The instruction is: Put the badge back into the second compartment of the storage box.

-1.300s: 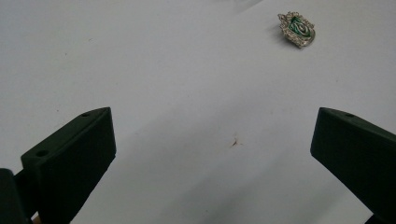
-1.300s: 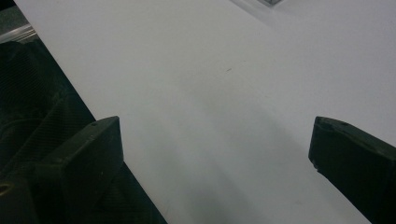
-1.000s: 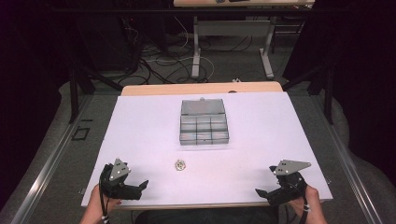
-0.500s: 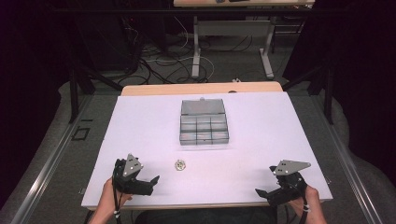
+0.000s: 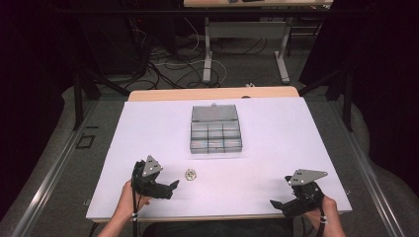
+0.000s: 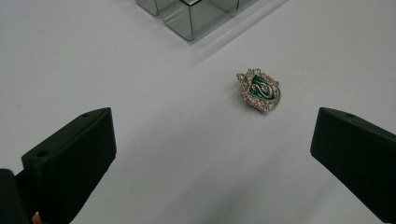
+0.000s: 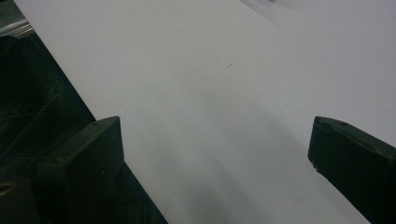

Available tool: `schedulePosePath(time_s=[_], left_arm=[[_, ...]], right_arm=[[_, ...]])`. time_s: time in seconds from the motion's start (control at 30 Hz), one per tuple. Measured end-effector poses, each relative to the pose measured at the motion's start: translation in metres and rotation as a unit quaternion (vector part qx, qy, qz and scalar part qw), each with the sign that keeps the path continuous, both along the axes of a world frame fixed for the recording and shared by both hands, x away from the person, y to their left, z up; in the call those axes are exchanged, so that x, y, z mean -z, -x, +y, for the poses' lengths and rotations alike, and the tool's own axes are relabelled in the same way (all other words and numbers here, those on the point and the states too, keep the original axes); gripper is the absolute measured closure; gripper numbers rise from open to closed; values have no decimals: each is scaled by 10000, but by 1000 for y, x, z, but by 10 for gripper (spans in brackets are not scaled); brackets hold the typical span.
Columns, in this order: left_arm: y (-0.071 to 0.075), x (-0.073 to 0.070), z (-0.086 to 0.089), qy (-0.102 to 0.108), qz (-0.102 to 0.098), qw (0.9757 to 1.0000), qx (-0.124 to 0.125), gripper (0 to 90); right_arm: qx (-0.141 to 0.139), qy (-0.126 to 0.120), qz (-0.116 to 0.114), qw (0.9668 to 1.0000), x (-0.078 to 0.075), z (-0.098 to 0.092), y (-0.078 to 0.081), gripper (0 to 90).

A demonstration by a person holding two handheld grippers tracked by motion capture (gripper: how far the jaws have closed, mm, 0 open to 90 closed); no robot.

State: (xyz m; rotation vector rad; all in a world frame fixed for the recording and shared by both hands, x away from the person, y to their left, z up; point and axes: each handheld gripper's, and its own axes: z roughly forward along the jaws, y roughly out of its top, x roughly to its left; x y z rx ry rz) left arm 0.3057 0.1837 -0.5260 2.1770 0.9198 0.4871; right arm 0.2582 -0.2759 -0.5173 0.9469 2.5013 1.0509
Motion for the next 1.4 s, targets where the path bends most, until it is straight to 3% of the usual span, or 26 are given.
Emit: schedulePosePath(time_s=[0.47, 0.7, 0.9, 0.93, 1.17, 1.4], left_arm=[[-24, 11, -21, 86, 272, 9996, -34, 2], [-34, 16, -36, -87, 336, 9994, 35, 20], [-39, 19, -45, -146, 484, 9987, 49, 96], [-40, 19, -45, -118, 480, 9988, 39, 141], [-43, 22, -51, -131, 783, 9966, 217, 212], [-43, 27, -57, -104, 827, 9960, 328, 340]], right_arm=[[13, -35, -30, 10000, 1, 0, 0, 29], [10, -39, -30, 10000, 1, 0, 0, 28], [2, -19, -10, 10000, 0, 0, 0, 28], [1, -45, -35, 10000, 0, 0, 0, 28], [1, -47, -33, 10000, 0, 0, 0, 28], [-29, 13, -24, 10000, 0, 0, -1, 28]])
